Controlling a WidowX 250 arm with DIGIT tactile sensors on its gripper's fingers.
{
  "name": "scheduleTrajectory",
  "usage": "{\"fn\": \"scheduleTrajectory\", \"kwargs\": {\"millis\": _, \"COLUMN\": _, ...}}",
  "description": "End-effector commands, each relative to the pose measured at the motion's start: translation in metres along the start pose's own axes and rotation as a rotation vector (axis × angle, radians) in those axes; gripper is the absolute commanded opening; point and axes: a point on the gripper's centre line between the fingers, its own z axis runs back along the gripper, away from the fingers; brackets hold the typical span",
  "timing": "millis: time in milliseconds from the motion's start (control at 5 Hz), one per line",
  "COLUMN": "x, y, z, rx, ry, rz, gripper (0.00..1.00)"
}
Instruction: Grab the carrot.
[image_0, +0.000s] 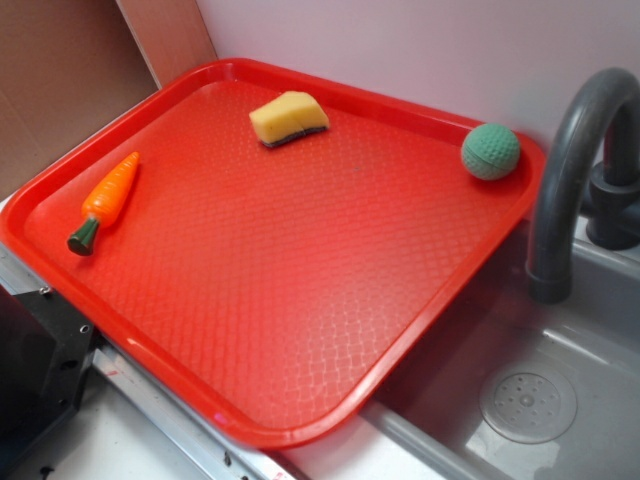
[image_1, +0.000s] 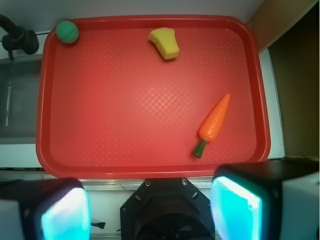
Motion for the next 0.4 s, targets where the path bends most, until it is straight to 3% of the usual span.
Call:
{"fn": "scheduleTrajectory", "kwargs": {"millis": 0, "x": 0.000, "y": 0.000, "z": 0.000, "rx": 0.000, "ry": 0.000, "rz": 0.000, "gripper": 1.00}}
{"fn": "scheduleTrajectory", "kwargs": {"millis": 200, "x": -0.002, "y": 0.023, "z": -0.005, "rx": -0.024, "ry": -0.047, "rz": 0.252, "gripper": 1.00}}
